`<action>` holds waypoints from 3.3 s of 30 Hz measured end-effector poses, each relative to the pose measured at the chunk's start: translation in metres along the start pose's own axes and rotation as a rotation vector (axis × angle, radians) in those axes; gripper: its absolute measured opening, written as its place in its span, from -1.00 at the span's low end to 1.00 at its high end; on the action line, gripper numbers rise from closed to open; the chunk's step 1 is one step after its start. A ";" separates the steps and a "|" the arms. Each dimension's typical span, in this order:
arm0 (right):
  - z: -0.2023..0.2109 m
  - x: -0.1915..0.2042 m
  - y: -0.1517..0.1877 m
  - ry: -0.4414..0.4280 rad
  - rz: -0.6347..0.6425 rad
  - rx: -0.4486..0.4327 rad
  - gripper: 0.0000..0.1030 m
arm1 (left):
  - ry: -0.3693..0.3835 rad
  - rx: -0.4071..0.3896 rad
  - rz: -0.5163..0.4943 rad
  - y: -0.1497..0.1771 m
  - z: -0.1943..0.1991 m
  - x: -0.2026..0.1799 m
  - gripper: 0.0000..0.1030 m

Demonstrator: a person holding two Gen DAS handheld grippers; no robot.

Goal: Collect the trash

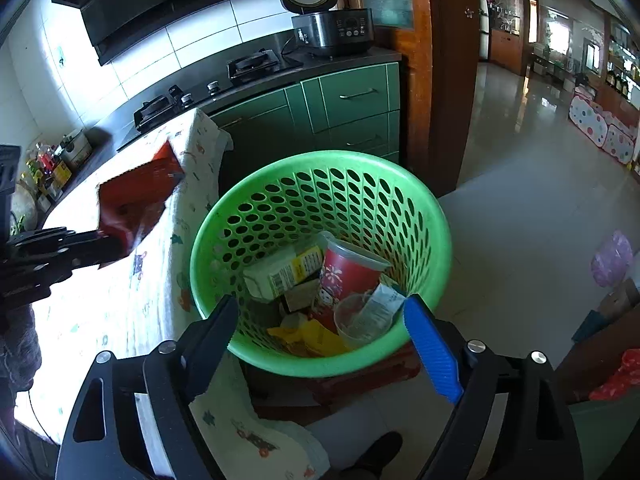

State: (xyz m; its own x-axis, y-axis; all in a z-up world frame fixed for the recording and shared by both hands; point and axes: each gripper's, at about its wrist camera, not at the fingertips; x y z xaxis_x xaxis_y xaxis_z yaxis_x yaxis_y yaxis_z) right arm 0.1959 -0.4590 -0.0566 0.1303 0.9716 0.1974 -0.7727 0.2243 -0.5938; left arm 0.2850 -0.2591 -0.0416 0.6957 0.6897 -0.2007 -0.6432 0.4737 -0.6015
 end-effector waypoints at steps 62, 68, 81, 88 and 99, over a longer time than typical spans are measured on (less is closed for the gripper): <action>0.097 0.084 0.094 -0.005 -0.024 -0.184 0.86 | -0.335 -0.206 0.138 0.113 0.138 0.007 0.90; 0.110 0.108 0.108 0.025 0.015 -0.214 0.86 | -0.403 -0.261 0.170 0.141 0.165 0.008 0.90; 0.124 0.132 0.128 0.033 0.031 -0.240 0.86 | -0.545 -0.348 0.205 0.186 0.201 0.002 0.90; 0.127 0.138 0.133 0.072 0.054 -0.263 0.87 | -0.599 -0.366 0.213 0.192 0.209 -0.001 0.90; 0.134 0.139 0.136 0.092 0.055 -0.296 0.87 | -0.657 -0.363 0.223 0.192 0.207 -0.008 0.90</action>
State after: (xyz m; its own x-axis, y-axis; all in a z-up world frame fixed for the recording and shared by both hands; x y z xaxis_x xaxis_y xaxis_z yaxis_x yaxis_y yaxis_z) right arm 0.0257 -0.3036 -0.0056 0.1593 0.9826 0.0958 -0.5673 0.1705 -0.8056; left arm 0.0896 -0.0601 0.0050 0.1571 0.9840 0.0841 -0.5216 0.1550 -0.8390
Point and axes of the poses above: each gripper's, at about its wrist camera, not at the fingertips, and z roughly against the way its jaws point, x to its left, y to its underside, and after that the axes turned 3 degrees about -z, right-handed
